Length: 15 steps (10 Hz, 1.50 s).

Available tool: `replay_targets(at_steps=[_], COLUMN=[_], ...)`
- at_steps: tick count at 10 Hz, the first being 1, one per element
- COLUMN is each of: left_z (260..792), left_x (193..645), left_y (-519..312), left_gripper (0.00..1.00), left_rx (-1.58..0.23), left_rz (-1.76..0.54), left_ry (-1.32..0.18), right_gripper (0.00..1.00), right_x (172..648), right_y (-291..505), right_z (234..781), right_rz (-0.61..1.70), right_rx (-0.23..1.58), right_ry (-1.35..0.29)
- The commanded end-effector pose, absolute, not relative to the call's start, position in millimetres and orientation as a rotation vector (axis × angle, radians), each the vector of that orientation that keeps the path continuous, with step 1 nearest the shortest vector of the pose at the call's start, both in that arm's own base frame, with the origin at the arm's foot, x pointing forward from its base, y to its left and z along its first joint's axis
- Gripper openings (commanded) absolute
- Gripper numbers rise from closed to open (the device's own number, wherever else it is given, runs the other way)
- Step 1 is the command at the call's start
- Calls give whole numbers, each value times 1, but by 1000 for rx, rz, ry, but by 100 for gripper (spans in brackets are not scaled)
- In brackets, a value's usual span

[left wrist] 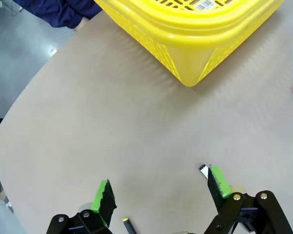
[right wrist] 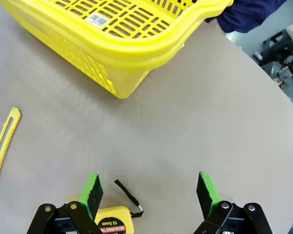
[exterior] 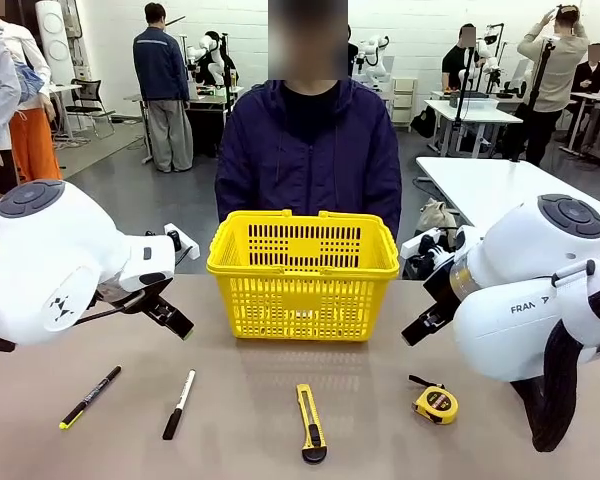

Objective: Place the items the person wants into the basket.
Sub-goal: Pick up the item the person points to and place it in the Market Basket.

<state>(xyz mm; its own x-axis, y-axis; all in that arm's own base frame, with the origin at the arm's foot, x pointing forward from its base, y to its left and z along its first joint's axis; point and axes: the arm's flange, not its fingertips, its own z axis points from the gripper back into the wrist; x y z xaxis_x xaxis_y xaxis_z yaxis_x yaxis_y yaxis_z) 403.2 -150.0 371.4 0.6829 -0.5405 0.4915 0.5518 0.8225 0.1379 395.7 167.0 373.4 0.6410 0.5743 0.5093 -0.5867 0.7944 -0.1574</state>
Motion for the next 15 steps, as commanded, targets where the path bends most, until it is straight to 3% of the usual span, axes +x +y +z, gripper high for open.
replay_targets(at_steps=[1, 12, 15], left_z=[371, 371, 463], left_x=[403, 403, 352], left_y=[-150, -150, -159], left_gripper=[100, 100, 100], left_rx=[-22, -22, -28], left_rz=[-612, -612, -711], left_ry=[-544, -544, -627], right_gripper=[100, 100, 100], right_x=[396, 396, 342], right_y=[167, 167, 170], right_z=[373, 373, 446], right_rz=[662, 662, 733], right_rx=[23, 23, -48], right_ry=[-573, -573, -623])
